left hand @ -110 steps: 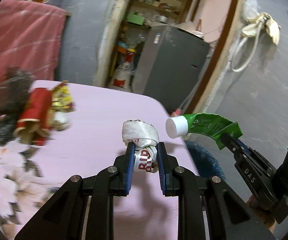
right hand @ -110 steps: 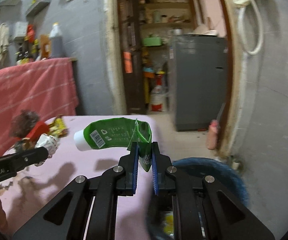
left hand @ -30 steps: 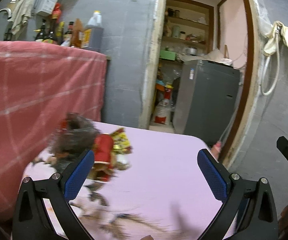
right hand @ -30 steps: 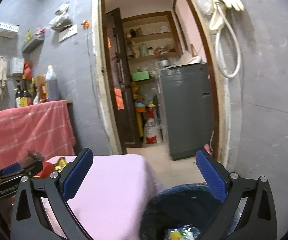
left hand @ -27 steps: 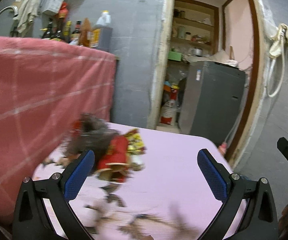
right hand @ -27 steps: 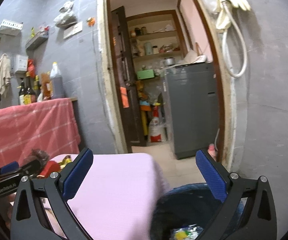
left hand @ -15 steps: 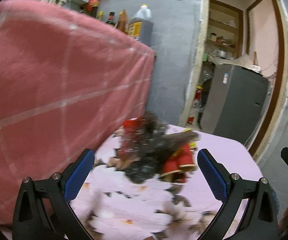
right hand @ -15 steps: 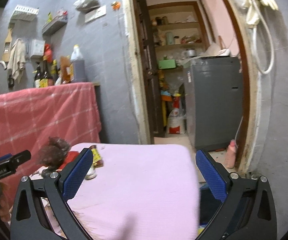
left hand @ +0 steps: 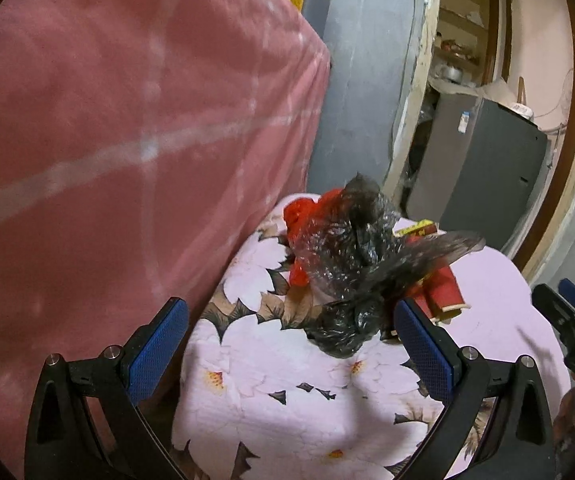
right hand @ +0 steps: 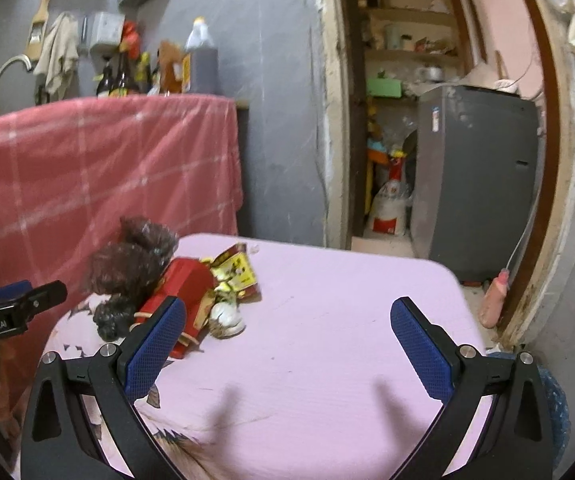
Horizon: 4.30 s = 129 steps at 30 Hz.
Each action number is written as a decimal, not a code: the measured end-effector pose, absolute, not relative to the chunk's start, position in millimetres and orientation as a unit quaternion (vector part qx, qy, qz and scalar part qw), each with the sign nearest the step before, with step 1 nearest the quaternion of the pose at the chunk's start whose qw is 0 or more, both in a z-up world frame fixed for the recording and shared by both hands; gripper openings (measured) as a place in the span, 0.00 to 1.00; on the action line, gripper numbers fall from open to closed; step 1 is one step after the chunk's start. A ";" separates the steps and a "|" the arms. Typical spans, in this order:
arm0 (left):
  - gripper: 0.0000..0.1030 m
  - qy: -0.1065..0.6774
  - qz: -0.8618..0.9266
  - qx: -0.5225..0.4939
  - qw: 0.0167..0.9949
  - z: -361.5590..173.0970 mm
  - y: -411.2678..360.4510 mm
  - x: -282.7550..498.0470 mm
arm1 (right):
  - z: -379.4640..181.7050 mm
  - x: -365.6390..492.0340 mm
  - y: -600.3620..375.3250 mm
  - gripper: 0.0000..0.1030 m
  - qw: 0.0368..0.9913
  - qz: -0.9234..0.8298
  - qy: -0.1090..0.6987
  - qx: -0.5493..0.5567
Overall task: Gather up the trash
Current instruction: 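Grasp the black plastic bag with the left tool while the right tool grasps the garlic bulb, then lift the black bag and garlic bulb and carry both over the blue bin, then open both tools to drop the bag and garlic into the bin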
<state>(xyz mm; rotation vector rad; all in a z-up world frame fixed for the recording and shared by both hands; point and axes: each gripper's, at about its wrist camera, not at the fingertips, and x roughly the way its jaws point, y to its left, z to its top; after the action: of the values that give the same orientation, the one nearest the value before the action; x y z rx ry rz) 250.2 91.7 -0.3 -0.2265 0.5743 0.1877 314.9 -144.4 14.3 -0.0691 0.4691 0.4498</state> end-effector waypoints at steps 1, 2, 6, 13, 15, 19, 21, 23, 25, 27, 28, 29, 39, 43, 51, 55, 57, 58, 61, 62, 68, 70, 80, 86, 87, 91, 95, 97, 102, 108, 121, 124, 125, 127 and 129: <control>0.97 0.286 0.088 -0.109 0.948 -1.3 91.2 252.6 | 12.0 318.6 -141.4 1.00 0.945 0.222 0.239 -0.035; 0.97 0.294 0.080 -0.107 0.946 -3.5 91.0 256.0 | 10.0 322.8 -138.7 1.00 0.942 0.224 0.248 -0.035; 0.93 0.312 0.054 -0.112 0.942 -8.8 91.5 265.1 | 2.6 337.9 -127.1 0.84 0.930 0.235 0.280 -0.044; 0.64 0.352 0.010 -0.110 0.929 -15.7 90.0 284.2 | -16.3 367.0 -106.0 0.66 0.898 0.260 0.352 -0.055; 0.56 0.362 0.000 -0.110 0.926 -16.6 89.3 288.0 | -19.7 372.9 -99.2 0.63 0.889 0.266 0.368 -0.060; 0.51 0.375 -0.011 -0.110 0.920 -17.3 88.1 294.9 | -20.5 381.8 -88.1 0.58 0.878 0.277 0.386 -0.063; 0.48 0.378 -0.016 -0.110 0.919 -16.9 88.5 296.2 | -21.7 385.0 -83.1 0.58 0.874 0.280 0.393 -0.067; 0.44 0.382 -0.020 -0.111 0.917 -16.6 88.6 298.8 | -23.1 388.9 -77.3 0.56 0.868 0.284 0.401 -0.073; 0.39 0.387 -0.025 -0.113 0.915 -17.5 88.5 300.8 | -24.9 390.1 -72.6 0.53 0.865 0.286 0.406 -0.076; 0.32 0.392 -0.033 -0.113 0.912 -18.4 85.7 305.2 | -26.5 391.5 -70.3 0.48 0.861 0.289 0.412 -0.077; 0.31 0.393 -0.034 -0.112 0.912 -18.5 85.7 305.9 | -27.7 391.8 -69.2 0.47 0.858 0.290 0.417 -0.078; 0.29 0.394 -0.036 -0.112 0.912 -18.1 85.7 305.7 | -28.6 391.6 -68.3 0.46 0.855 0.293 0.420 -0.079; 0.11 0.378 -0.045 -0.108 0.918 -12.6 82.6 294.6 | -30.8 386.3 -72.0 0.32 0.849 0.304 0.426 -0.074; 0.09 0.374 -0.047 -0.104 0.920 -10.8 77.5 286.7 | -28.5 376.6 -76.4 0.31 0.855 0.305 0.414 -0.070; 0.08 0.354 -0.048 -0.099 0.929 -3.8 59.0 264.5 | -17.4 354.5 -106.3 0.31 0.880 0.290 0.375 -0.038; 0.08 0.339 -0.044 -0.102 0.934 -0.4 48.5 251.9 | -12.1 340.0 -117.8 0.31 0.889 0.285 0.357 -0.037; 0.08 0.328 -0.041 -0.101 0.938 1.2 42.8 243.7 | -9.5 333.1 -124.2 0.31 0.893 0.284 0.347 -0.036; 0.08 0.323 -0.040 -0.100 0.940 2.2 40.6 241.3 | -7.2 328.3 -128.3 0.31 0.897 0.282 0.339 -0.035; 0.08 0.307 -0.040 -0.094 0.946 6.4 30.5 231.3 | -0.1 318.0 -140.7 0.31 0.906 0.276 0.319 -0.034; 0.08 0.303 -0.040 -0.093 0.948 7.5 26.6 227.8 | 2.2 313.9 -145.4 0.31 0.910 0.272 0.312 -0.035; 0.08 0.277 -0.038 -0.087 0.956 13.4 2.4 223.3 | 9.3 303.2 -171.7 0.31 0.920 0.260 0.293 -0.022; 0.08 0.271 -0.040 -0.085 0.958 14.3 -5.1 223.4 | 10.8 299.4 -180.2 0.31 0.924 0.254 0.285 -0.019; 0.08 0.249 -0.071 -0.080 0.963 19.6 -51.6 228.9 | 22.1 287.2 -228.1 0.31 0.948 0.208 0.241 -0.001; 0.08 0.249 -0.098 -0.075 0.961 17.3 -89.5 236.4 | 28.1 281.5 -261.8 0.31 0.959 0.178 0.221 0.007; 0.08 0.250 -0.102 -0.074 0.960 18.0 -94.8 238.9 | 28.7 280.3 -270.0 0.31 0.961 0.171 0.218 0.009; 0.08 0.253 -0.123 -0.069 0.957 19.4 -120.1 246.8 | 28.1 277.7 -294.8 0.31 0.966 0.147 0.214 0.014; 0.08 0.255 -0.143 -0.064 0.954 19.2 -147.9 253.3 | 23.7 276.5 -321.6 0.31 0.969 0.123 0.216 0.022; 0.08 0.259 -0.153 -0.063 0.952 17.3 -162.3 257.8 | 19.8 275.3 -337.5 0.31 0.969 0.110 0.218 0.028; 0.08 0.282 -0.176 -0.061 0.941 7.7 -198.6 270.8 | 8.5 274.6 -370.1 0.31 0.969 0.082 0.231 0.038; 0.08 0.315 -0.196 -0.060 0.927 -7.2 -236.4 291.1 | -13.1 278.9 -406.0 0.31 0.963 0.056 0.258 0.053; 0.08 0.369 -0.204 -0.048 0.905 -40.8 -275.9 324.0 | -44.2 286.5 -438.1 0.32 0.952 0.039 0.294 0.073; 0.08 0.368 -0.205 -0.040 0.906 -42.5 -278.4 325.6 | -47.3 287.7 -440.3 0.32 0.950 0.038 0.301 0.076; 0.08 0.368 -0.206 -0.039 0.906 -43.5 -279.2 324.9 | -47.2 288.1 -439.4 0.32 0.950 0.037 0.301 0.076; 0.08 0.369 -0.206 -0.038 0.905 -45.0 -278.9 325.0 | -48.3 288.7 -440.4 0.32 0.949 0.037 0.304 0.078; 0.09 0.369 -0.207 -0.039 0.905 -46.1 -278.7 325.2 | -49.1 289.1 -441.7 0.33 0.948 0.036 0.305 0.081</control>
<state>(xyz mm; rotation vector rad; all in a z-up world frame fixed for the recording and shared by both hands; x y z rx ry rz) 325.2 -278.7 -46.1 -0.0809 0.7632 -0.4283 289.1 -441.7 -49.1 0.1642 0.6204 0.0730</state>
